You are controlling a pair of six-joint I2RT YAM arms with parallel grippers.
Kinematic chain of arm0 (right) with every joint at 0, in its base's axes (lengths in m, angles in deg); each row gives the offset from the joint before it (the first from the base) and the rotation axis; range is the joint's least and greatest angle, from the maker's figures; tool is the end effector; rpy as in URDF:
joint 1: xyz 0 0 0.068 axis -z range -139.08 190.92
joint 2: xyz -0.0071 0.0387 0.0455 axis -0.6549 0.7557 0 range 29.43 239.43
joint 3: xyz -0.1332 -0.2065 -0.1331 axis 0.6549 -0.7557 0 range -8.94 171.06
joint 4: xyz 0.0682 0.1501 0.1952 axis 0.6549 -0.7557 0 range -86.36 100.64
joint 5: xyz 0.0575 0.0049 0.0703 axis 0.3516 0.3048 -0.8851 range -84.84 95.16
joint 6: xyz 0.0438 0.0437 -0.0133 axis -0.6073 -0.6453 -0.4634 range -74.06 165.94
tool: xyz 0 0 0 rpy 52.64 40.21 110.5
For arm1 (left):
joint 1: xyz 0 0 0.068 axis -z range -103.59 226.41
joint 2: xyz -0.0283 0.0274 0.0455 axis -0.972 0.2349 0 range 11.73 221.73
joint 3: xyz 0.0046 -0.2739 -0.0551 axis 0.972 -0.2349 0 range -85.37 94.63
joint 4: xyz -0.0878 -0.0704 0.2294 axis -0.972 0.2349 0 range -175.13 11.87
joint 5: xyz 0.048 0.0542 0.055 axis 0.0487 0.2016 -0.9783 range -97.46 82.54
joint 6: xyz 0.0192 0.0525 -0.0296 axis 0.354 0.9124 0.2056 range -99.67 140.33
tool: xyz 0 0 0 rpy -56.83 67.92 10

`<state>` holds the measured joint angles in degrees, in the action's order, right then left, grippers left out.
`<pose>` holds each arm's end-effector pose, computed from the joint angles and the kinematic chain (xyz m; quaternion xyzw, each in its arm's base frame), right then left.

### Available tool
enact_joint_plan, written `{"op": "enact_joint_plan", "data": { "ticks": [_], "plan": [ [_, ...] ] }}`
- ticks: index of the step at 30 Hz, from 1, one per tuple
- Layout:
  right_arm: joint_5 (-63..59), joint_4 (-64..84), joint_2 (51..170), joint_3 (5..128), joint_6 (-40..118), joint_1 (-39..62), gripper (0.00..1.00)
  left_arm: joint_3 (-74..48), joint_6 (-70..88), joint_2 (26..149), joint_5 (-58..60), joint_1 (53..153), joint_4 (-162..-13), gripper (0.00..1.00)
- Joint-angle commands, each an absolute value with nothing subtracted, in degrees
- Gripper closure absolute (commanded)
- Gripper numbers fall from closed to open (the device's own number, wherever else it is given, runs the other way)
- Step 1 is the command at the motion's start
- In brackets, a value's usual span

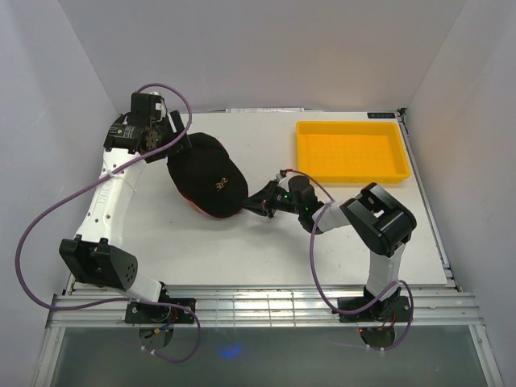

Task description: Stack the hats

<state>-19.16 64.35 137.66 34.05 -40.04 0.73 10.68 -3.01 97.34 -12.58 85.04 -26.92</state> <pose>0.2738 0.2572 0.1556 0.1719 0.7493 0.6252 0.1344 0.3025 -0.0415 0.3952 -0.1353 0.9222 -0.0590 0.3575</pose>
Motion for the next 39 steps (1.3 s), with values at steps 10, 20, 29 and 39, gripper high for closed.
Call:
{"op": "enact_joint_plan", "data": {
  "ticks": [10,20,29,39],
  "plan": [
    [-19.10,48.61,139.12,37.29,-36.33,1.98,0.92,19.48,-7.88,96.63,-24.06,81.70,-24.58,0.16],
    [-20.24,47.20,138.41,37.47,-35.19,3.39,0.92,14.92,-10.08,98.92,-20.30,77.56,-26.86,0.28],
    [-20.51,46.23,138.42,38.79,-34.48,3.56,0.92,6.22,-9.38,97.17,-12.65,77.56,-31.51,0.32],
    [-20.68,46.67,137.45,39.75,-34.22,3.56,0.92,1.64,-9.03,95.23,-10.79,77.56,-34.24,0.32]
  ]
}}
